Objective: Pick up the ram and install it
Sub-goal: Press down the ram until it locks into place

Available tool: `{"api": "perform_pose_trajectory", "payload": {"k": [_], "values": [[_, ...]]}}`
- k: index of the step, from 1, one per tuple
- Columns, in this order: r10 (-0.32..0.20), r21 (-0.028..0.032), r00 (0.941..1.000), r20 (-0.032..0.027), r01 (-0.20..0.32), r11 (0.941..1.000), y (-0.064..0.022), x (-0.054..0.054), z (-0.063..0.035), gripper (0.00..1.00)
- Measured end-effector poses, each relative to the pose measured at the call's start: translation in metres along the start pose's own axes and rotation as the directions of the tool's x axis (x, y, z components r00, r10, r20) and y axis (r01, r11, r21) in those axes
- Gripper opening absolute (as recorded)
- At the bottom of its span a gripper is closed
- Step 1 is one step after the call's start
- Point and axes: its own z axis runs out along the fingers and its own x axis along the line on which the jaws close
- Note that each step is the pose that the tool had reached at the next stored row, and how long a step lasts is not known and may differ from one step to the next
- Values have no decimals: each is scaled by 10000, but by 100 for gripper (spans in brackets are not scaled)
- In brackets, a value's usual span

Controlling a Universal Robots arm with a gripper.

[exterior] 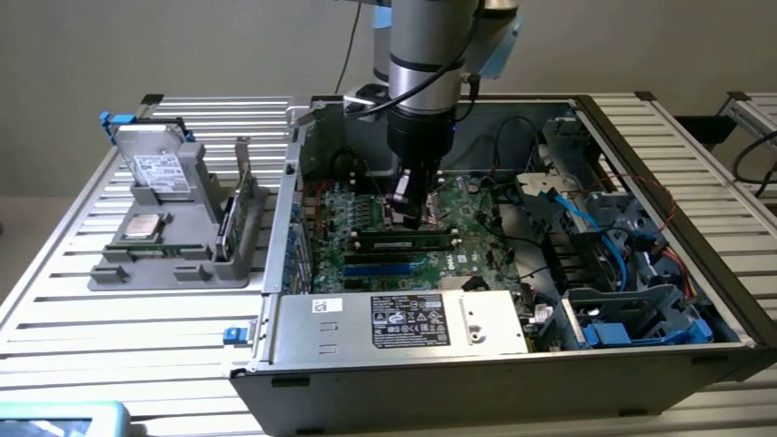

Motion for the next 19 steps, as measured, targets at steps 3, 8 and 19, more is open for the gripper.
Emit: {"api": "perform_pose_trajectory", "payload": {"k": [3, 8, 19], "values": [[344, 22, 9994, 15, -344, 9994, 0, 0, 0, 11], [915, 73, 9958, 52, -916, 9958, 0, 0, 0, 11], [2137, 180, 9768, 146, -2139, 9767, 0, 0, 0, 11]]}}
